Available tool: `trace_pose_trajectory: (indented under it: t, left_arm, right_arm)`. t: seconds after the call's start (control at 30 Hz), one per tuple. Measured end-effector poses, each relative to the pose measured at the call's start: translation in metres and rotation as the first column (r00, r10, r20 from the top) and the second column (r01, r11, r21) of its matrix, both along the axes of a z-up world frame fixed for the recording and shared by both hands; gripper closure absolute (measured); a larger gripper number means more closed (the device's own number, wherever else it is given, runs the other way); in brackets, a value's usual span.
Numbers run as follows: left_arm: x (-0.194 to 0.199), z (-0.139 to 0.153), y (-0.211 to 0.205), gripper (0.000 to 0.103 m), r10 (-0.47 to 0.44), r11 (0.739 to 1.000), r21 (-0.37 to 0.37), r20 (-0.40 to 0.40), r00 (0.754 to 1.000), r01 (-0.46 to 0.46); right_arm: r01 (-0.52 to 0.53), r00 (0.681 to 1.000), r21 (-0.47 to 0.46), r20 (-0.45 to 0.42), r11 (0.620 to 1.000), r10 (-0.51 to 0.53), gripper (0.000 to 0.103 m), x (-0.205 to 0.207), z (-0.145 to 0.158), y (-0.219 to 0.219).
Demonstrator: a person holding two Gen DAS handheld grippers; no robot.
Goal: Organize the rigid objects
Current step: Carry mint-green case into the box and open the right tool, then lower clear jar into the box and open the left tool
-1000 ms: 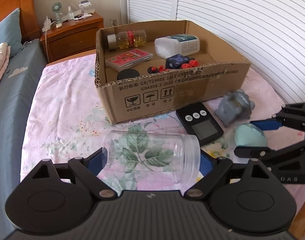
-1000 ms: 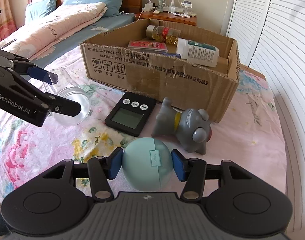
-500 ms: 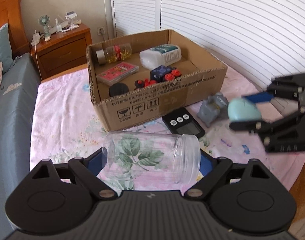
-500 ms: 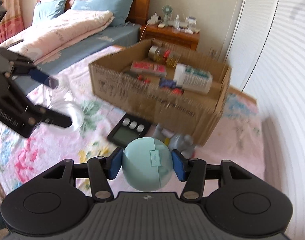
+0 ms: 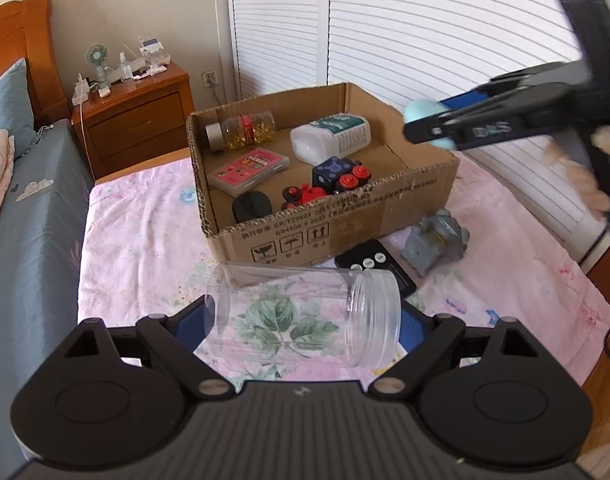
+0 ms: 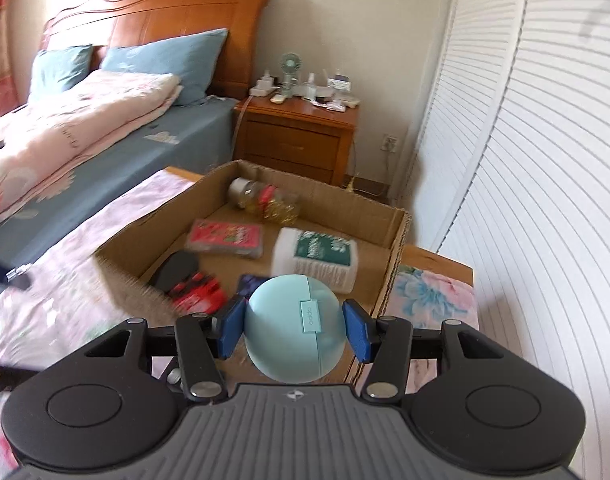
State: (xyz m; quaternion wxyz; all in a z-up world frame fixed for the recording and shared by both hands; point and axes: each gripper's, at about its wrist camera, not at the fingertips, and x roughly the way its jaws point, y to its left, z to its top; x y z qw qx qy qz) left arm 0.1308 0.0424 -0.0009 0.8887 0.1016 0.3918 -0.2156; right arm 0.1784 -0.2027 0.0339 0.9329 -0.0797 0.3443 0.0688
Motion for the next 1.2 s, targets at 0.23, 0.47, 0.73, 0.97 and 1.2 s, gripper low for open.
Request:
trace_pose_trajectory:
  t: [0.23, 0.47, 0.73, 0.97, 1.2]
  left_arm:
    - [0.01, 0.006, 0.002, 0.013, 0.013, 1.0, -0.005, 0.014, 1.0, -0.013]
    - [0.03, 0.015, -0.002, 0.012, 0.018, 1.0, -0.013, 0.031, 0.999, -0.017]
    - [0.068, 0.029, -0.012, 0.012, 0.04, 0.999, -0.028, 0.032, 0.999, -0.039]
    - [0.111, 0.032, -0.028, 0.012, 0.072, 0.997, -0.025, -0.009, 0.997, -0.072]
    - [0.154, 0.03, -0.047, 0.008, 0.133, 0.991, -0.033, -0.012, 0.991, -0.133]
  right_arm:
    - [0.041, 0.996, 0.003, -0.083, 0.999, -0.041, 0.045, 0.023, -0.027, -0.005]
    - [0.06, 0.998, 0.04, -0.027, 0.997, -0.059, 0.0, 0.005, -0.02, -0.006]
    - [0.102, 0.995, 0.001, -0.024, 0.995, -0.102, 0.0, -0.024, -0.011, 0.006]
    - [0.135, 0.991, -0.02, 0.015, 0.991, -0.135, 0.0, -0.053, -0.01, 0.016]
    - [0.181, 0.983, 0.048, 0.0, 0.982, -0.182, 0.0, -0.069, -0.014, 0.002]
